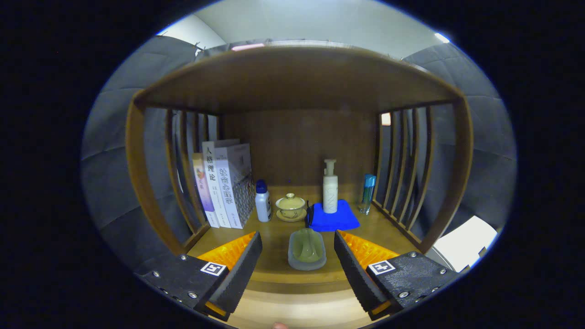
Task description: Pull open the drawer, take out the items inside it, and place them on the countertop above the cabinet.
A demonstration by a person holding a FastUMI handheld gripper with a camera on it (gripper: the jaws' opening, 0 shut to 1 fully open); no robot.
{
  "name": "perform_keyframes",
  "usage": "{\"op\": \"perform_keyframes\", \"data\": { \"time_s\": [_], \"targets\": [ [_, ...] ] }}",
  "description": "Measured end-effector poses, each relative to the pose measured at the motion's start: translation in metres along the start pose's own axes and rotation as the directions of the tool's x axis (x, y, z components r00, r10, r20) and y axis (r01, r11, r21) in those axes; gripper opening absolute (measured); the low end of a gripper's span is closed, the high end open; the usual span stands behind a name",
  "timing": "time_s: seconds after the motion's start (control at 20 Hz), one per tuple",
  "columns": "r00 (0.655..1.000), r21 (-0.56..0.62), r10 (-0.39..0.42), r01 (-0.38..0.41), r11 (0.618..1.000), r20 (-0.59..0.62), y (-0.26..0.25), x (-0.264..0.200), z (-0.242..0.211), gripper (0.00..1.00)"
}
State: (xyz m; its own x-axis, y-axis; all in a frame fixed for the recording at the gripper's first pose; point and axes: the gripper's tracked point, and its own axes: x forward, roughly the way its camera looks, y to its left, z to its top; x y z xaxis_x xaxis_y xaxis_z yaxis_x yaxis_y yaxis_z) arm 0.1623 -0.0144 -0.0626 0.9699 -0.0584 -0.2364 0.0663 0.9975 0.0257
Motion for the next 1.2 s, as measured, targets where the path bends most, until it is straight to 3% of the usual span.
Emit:
{"op": "perform_keyframes", "data": {
  "time_s": [0.35,0.5,0.95,1.05,1.2],
  "targets": [
    [0.987,0.024,0.058,-0.062,0.998,0.147,0.029,-0.108,-0.019,0.97],
    [0.982,-0.012,0.027,-0.025,1.000,0.188,0.018,-0.145,-0.037,0.97],
    [0.984,-0.064,0.104,-0.096,0.993,0.141,0.017,-0.230,-0.148,0.97],
    [0.987,-0.102,0.088,-0.074,0.992,0.137,0.007,-0.240,-0.164,0.97],
    [0.991,-0.051,0.069,-0.063,0.997,0.118,0.006,-0.235,-0.187,0.97]
  ]
}}
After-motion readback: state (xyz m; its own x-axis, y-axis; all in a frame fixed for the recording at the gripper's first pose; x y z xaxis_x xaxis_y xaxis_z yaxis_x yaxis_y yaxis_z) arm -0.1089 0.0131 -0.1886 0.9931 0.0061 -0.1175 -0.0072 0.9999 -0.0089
